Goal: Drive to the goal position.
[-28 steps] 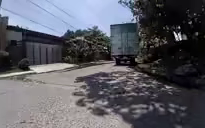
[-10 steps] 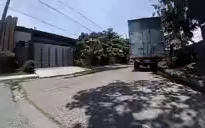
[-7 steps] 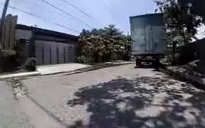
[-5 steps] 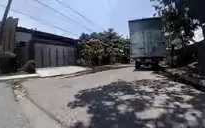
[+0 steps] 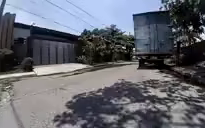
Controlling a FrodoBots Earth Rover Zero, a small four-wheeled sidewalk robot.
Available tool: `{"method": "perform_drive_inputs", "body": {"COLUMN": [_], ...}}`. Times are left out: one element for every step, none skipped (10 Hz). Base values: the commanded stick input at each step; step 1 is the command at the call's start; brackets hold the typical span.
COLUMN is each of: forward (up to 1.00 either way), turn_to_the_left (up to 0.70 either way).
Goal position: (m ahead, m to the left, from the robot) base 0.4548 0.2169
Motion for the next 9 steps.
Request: {"method": "perform_drive_inputs", "body": {"forward": [1.0,0.93,0.85,0.13,0.0,0.0,0.0,0.0,0.0], "turn_to_the_left": [-0.22,-0.11,0.0,0.0,0.0,0.0,0.0,0.0,0.0]}}
